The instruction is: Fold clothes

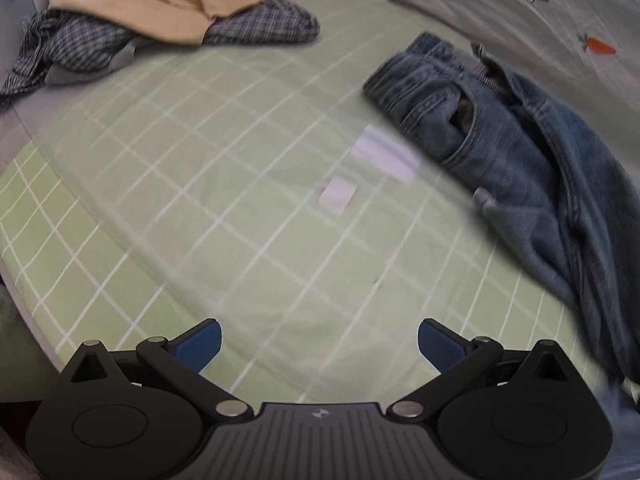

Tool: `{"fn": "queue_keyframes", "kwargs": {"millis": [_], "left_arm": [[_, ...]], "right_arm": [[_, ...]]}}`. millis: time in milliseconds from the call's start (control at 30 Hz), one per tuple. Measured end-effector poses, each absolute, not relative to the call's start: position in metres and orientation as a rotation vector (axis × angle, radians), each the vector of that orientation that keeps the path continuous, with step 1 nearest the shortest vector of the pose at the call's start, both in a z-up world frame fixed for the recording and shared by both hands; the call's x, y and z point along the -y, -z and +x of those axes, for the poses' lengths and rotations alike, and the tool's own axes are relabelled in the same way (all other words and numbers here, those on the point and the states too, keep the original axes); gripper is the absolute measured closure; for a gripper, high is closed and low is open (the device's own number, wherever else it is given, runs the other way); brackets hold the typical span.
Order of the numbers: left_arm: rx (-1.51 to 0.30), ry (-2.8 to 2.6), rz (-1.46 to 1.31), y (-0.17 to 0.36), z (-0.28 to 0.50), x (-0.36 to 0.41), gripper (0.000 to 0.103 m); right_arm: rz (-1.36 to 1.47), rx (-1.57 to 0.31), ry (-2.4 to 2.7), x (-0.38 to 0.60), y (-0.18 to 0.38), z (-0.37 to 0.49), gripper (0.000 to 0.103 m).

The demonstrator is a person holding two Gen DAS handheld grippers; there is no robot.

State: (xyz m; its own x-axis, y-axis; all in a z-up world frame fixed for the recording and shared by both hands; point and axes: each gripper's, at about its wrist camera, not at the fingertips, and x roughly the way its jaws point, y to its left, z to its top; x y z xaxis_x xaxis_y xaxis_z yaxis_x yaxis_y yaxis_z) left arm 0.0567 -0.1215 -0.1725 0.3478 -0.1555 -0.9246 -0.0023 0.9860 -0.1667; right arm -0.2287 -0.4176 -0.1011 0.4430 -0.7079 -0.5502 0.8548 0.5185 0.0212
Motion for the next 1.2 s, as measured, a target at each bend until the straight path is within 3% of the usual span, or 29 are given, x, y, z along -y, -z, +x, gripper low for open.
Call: {"fn": "queue_keyframes", "kwargs": {"millis": [67, 100, 133, 167, 300, 400, 567, 600, 633, 700, 967, 1000, 1033, 1067, 1200], "left_arm": [[-1.205, 0.093, -0.163, 0.170, 0.063, 0.129, 0.000], [-1.201, 0.091, -0.173, 0.170, 0.066, 0.134, 0.000], [-1.197, 0.090, -0.181, 0.169, 0.069, 0.137, 0.000], [-1.193, 0.089, -0.190, 0.169, 0.072, 0.141, 0.000], [-1.175, 0.082, -0.210, 0.167, 0.087, 0.156, 0.000], [-1.155, 0.076, -0.226, 0.167, 0.102, 0.166, 0.000], [-1.156, 0.055, -0.233, 0.174, 0.142, 0.184, 0.000], [-1.156, 0.051, -0.234, 0.175, 0.150, 0.187, 0.000], [-1.154, 0.048, -0.230, 0.175, 0.158, 0.190, 0.000], [-1.138, 0.055, -0.199, 0.173, 0.174, 0.194, 0.000], [-1.130, 0.037, -0.160, 0.179, 0.207, 0.208, 0.000], [-1.135, 0.035, -0.168, 0.182, 0.209, 0.208, 0.000], [-1.140, 0.036, -0.178, 0.184, 0.209, 0.207, 0.000], [-1.144, 0.036, -0.188, 0.186, 0.210, 0.206, 0.000], [-1.151, 0.039, -0.252, 0.191, 0.210, 0.201, 0.000]], "right_arm": [[0.184, -0.445, 0.992, 0.419, 0.076, -0.223, 0.088], [0.118, -0.408, 0.992, 0.420, 0.063, -0.220, 0.075], [0.144, -0.444, 0.986, 0.428, 0.070, -0.217, 0.053], [0.172, -0.481, 0.979, 0.436, 0.078, -0.214, 0.044], [0.301, -0.610, 0.954, 0.459, 0.112, -0.214, 0.042], [0.410, -0.692, 0.935, 0.470, 0.140, -0.222, 0.027], [0.535, -0.754, 0.935, 0.495, 0.171, -0.229, 0.027], [0.554, -0.748, 0.928, 0.502, 0.172, -0.228, 0.040], [0.564, -0.731, 0.910, 0.507, 0.171, -0.226, 0.070], [0.547, -0.702, 0.902, 0.516, 0.158, -0.221, 0.100], [0.056, -0.390, 0.964, 0.576, 0.036, -0.119, 0.097], [0.099, -0.397, 0.961, 0.590, 0.038, -0.102, 0.087], [0.144, -0.405, 0.958, 0.604, 0.041, -0.085, 0.063], [0.221, -0.490, 0.943, 0.617, 0.052, -0.068, 0.054], [0.570, -0.596, 0.902, 0.620, 0.107, -0.063, 0.055]]}}
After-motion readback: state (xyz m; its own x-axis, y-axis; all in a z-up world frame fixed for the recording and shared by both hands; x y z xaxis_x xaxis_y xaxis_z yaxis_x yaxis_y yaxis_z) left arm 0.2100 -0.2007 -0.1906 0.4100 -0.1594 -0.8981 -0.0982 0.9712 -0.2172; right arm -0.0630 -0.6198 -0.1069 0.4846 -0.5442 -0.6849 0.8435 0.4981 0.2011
